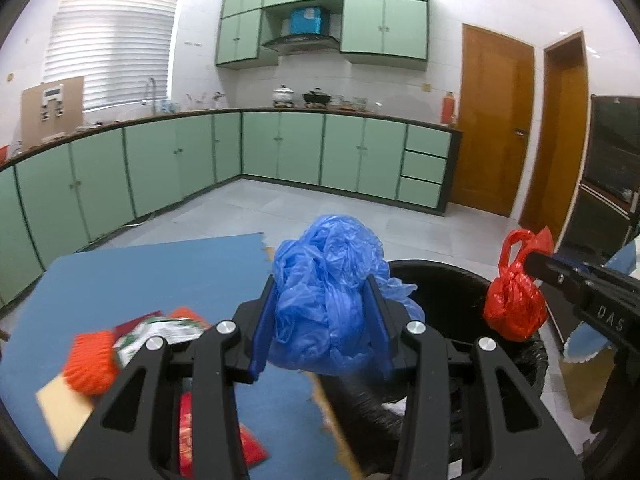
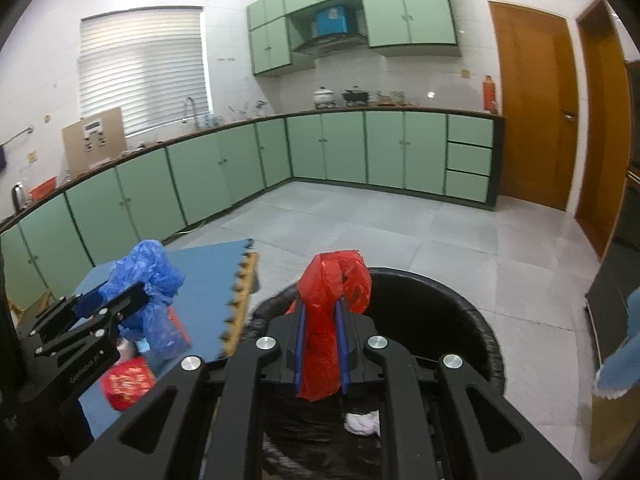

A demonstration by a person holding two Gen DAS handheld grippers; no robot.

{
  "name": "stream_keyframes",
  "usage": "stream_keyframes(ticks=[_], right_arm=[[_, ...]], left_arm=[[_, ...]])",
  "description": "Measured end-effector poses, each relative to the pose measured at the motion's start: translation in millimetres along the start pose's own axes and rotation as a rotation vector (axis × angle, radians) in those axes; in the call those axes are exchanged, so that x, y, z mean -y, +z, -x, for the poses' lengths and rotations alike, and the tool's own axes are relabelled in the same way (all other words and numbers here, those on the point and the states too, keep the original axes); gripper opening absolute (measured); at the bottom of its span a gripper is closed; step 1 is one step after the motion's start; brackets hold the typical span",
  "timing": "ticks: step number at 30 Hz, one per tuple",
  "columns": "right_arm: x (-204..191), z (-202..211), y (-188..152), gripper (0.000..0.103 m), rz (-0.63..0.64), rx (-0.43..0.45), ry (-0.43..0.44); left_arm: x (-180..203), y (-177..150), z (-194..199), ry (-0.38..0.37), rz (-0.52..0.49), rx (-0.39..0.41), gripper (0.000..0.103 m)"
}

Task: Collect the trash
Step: 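Carry both bags over the bin and open both tools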

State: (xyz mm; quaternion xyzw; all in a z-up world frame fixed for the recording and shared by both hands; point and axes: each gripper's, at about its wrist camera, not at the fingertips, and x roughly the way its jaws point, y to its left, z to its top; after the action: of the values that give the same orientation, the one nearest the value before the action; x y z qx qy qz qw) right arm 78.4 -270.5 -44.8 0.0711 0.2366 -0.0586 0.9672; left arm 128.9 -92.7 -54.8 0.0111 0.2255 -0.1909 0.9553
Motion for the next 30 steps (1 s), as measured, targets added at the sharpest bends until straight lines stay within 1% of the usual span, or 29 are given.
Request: stream_keyframes(ticks=[4, 7, 12, 14, 16, 18, 20, 21, 23, 25, 27, 28, 30], right_arm=[[30.9, -14.2, -5.6, 0.013, -0.034, -0.029, -0.035], [47.0, -24.2, -10.2, 0.013, -0.04, -0.049, -0.063], [67.9, -40.0, -20.2, 0.013, -0.053, -0.086, -0.094], [77.8, -48.0, -24.9, 0.017, -0.062, -0.111, -0.105], [84.9, -52.2, -28.2, 0.018, -0.065, -0.124, -0.12], [90.8, -52.8, -33.7, 0.028, -0.064, -0.129, -0.133], [95.2, -51.8, -37.4, 0.049, -0.067, -0.128, -0.147], [95.6, -50.7, -38.1, 0.054, -0.068, -0.124, -0.155], [97.0, -46.5, -40.5, 0.071, -0.069, -0.109, -0.177], [97.2, -41.5, -42.4, 0.083, -0.074, -0.093, -0.198], [95.3, -35.7, -42.9, 0.089, -0.078, -0.077, -0.203], [93.3, -32.3, -42.8, 0.095, -0.08, -0.07, -0.207], [88.5, -26.6, -43.4, 0.097, -0.08, -0.055, -0.208]], left_arm=[[25.1, -1.5, -26.6, -0.041, -0.009, -0.026, 0.04], [45.5, -3.4, -48.4, -0.067, -0.027, -0.043, 0.04], [67.1, -8.7, -76.7, -0.106, -0.047, -0.079, 0.04], [74.5, -10.2, -90.0, -0.121, -0.046, -0.104, 0.044], [76.8, -13.8, -94.9, -0.135, -0.043, -0.119, 0.052], [80.2, -12.7, -100.6, -0.142, -0.049, -0.126, 0.06], [81.0, -12.6, -99.7, -0.148, -0.047, -0.12, 0.065], [80.4, -12.4, -98.7, -0.15, -0.046, -0.117, 0.069], [79.4, -11.6, -95.8, -0.144, -0.048, -0.106, 0.071], [75.7, -8.7, -93.7, -0.14, -0.049, -0.102, 0.072], [68.7, -5.6, -87.0, -0.127, -0.04, -0.091, 0.075], [62.5, -4.5, -81.8, -0.117, -0.033, -0.082, 0.076], [53.5, -1.3, -75.0, -0.101, -0.028, -0.072, 0.078]])
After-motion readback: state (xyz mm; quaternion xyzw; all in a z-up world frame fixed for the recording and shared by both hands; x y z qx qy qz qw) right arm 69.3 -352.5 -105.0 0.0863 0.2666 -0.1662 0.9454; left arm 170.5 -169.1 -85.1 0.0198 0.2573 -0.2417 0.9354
